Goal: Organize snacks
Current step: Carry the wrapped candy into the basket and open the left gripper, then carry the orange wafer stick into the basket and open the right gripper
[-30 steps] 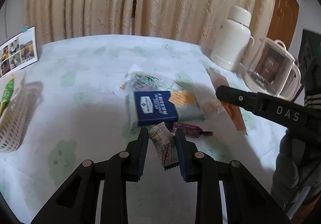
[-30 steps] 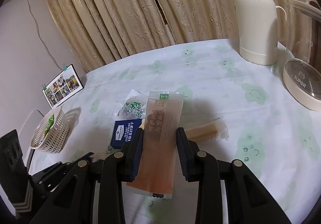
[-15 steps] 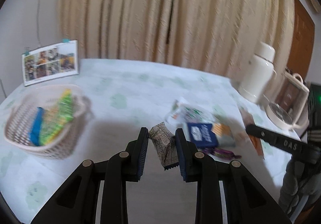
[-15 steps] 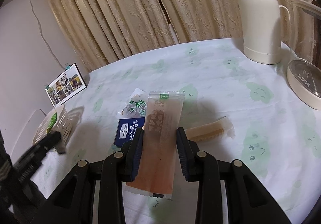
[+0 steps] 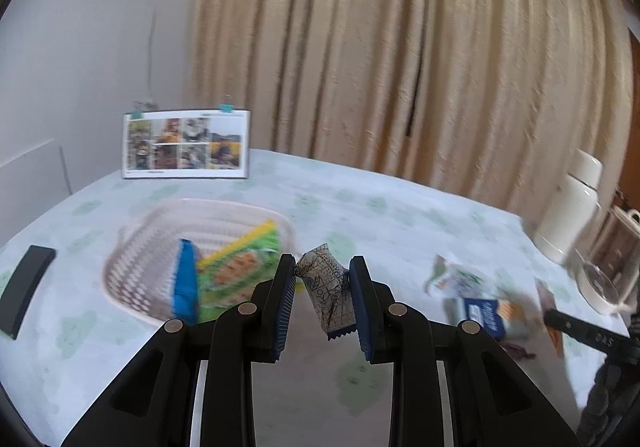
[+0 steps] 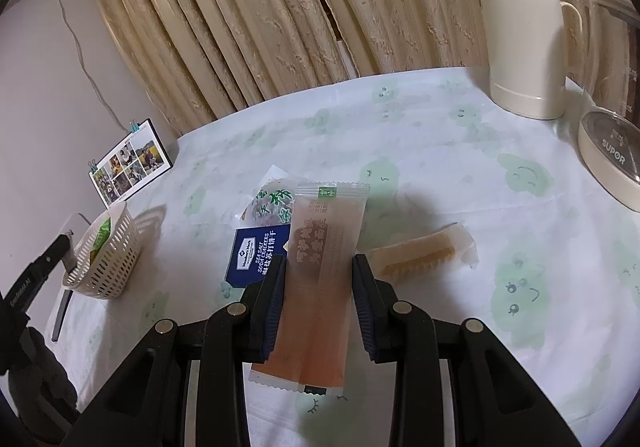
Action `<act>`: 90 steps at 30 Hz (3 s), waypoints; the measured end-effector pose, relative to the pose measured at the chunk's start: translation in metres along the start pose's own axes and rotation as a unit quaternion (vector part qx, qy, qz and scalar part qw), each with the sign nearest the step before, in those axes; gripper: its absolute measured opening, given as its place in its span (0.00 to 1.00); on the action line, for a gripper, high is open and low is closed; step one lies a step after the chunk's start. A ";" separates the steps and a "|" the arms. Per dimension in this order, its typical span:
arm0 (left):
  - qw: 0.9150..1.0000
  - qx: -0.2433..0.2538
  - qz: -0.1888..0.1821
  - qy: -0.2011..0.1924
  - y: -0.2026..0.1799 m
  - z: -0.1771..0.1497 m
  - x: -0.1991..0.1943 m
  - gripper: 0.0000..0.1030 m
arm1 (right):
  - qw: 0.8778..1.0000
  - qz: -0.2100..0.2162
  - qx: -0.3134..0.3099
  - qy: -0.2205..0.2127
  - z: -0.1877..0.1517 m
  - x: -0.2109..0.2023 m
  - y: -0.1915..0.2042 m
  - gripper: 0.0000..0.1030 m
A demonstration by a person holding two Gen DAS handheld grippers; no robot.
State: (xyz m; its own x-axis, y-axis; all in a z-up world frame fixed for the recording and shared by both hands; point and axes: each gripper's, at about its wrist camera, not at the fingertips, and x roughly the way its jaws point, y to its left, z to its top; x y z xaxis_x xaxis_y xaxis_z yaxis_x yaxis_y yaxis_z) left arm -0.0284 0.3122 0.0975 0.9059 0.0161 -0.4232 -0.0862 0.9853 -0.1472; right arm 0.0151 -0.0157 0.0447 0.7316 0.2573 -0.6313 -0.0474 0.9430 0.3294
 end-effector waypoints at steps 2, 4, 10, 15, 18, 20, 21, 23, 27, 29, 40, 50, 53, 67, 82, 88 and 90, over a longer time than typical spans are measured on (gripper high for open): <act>1.000 -0.009 0.011 -0.006 0.011 0.002 0.000 0.28 | 1.000 0.000 -0.001 0.002 -0.001 0.002 0.000 0.29; 1.000 -0.015 0.024 -0.012 0.020 0.004 0.000 0.28 | 1.000 -0.001 -0.001 0.004 -0.001 0.003 0.000 0.29; 0.998 -0.029 0.052 -0.020 0.042 0.004 0.004 0.28 | 1.000 -0.003 -0.001 0.008 -0.003 0.006 0.000 0.29; 0.997 -0.036 0.067 -0.018 0.057 0.003 0.012 0.28 | 1.000 -0.006 -0.001 0.012 -0.005 0.008 0.001 0.29; 0.996 -0.039 0.075 -0.018 0.062 0.004 0.017 0.28 | 1.000 -0.007 -0.003 0.014 -0.006 0.010 0.002 0.29; 0.996 -0.044 0.079 -0.018 0.067 0.003 0.018 0.28 | 1.000 -0.008 -0.003 0.015 -0.007 0.011 0.002 0.29; 0.996 -0.046 0.080 -0.018 0.069 0.003 0.020 0.28 | 1.000 -0.008 -0.003 0.016 -0.007 0.012 0.003 0.29; 0.995 -0.051 0.085 -0.018 0.073 0.002 0.022 0.28 | 1.000 -0.008 -0.005 0.017 -0.008 0.013 0.004 0.29; 0.994 -0.069 0.085 -0.011 0.081 -0.001 0.029 0.40 | 1.000 -0.006 -0.007 0.017 -0.009 0.013 0.007 0.29; 0.994 -0.072 0.086 -0.014 0.081 -0.001 0.029 0.48 | 1.000 -0.004 -0.007 0.016 -0.008 0.013 0.007 0.29; 0.989 -0.065 0.119 -0.055 0.080 -0.006 0.018 0.51 | 1.000 0.016 -0.016 0.014 -0.003 0.015 0.032 0.30; 0.986 -0.076 0.128 -0.081 0.087 -0.009 0.005 0.56 | 0.994 0.083 -0.067 0.017 0.020 0.029 0.117 0.30; 0.986 -0.076 0.125 -0.082 0.088 -0.009 0.002 0.60 | 0.991 0.106 -0.081 0.021 0.022 0.035 0.145 0.30; 0.980 -0.112 0.125 -0.109 0.099 -0.009 -0.011 0.61 | 0.972 0.189 -0.128 0.047 0.022 0.070 0.252 0.30; 0.971 -0.151 0.134 -0.128 0.114 -0.009 -0.020 0.61 | 0.965 0.214 -0.127 0.081 0.014 0.101 0.283 0.42; 0.972 -0.148 0.133 -0.126 0.113 -0.009 -0.020 0.61 | 0.968 0.212 -0.116 0.072 0.013 0.098 0.271 0.42; 0.972 -0.146 0.133 -0.126 0.112 -0.010 -0.020 0.61 | 0.969 0.208 -0.112 0.068 0.012 0.095 0.264 0.42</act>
State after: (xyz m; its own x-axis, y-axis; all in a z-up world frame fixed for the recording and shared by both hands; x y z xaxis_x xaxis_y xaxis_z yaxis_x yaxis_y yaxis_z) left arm -0.0600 0.4206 0.0808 0.9049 0.3413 -0.2542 -0.4124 0.8508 -0.3258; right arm 0.0808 0.2554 0.0802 0.5225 0.6354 -0.5685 -0.4767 0.7705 0.4232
